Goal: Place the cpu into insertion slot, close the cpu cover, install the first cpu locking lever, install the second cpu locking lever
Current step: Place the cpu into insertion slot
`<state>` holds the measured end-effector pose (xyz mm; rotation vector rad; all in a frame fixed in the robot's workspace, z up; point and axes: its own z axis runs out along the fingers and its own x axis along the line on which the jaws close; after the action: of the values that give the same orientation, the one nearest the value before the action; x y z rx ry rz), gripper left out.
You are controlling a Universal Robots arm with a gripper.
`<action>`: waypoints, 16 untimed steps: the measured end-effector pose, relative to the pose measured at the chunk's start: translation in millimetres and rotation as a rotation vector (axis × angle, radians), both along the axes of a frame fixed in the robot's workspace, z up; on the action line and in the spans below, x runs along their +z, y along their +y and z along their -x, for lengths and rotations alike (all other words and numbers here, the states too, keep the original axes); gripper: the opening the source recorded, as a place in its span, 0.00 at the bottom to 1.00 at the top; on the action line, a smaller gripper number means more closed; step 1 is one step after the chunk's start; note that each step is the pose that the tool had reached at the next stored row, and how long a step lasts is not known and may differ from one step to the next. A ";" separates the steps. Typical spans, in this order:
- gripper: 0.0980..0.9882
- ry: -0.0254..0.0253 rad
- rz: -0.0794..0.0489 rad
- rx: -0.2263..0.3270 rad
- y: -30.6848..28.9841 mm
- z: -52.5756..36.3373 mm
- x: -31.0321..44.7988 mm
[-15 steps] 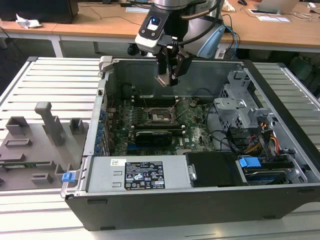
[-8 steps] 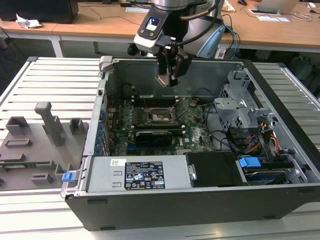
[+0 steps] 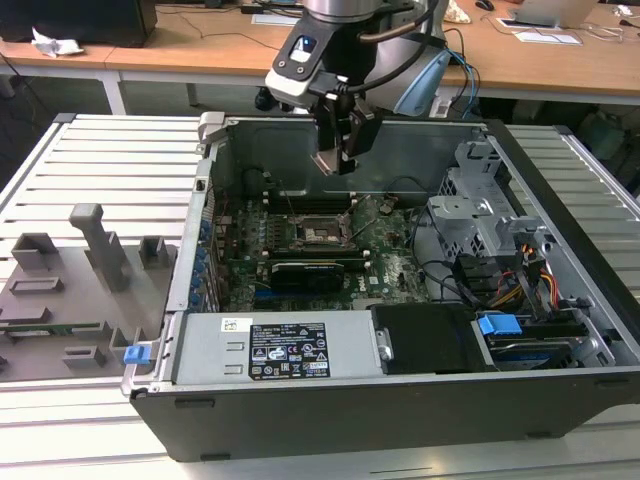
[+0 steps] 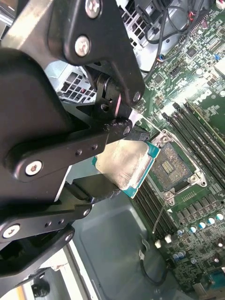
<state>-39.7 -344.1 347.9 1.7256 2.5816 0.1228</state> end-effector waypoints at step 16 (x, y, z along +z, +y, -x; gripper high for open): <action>0.48 0.0007 0.003 -0.185 0.0 0.0 -15.2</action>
<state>-39.7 -344.1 332.7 1.9512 2.4056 0.1127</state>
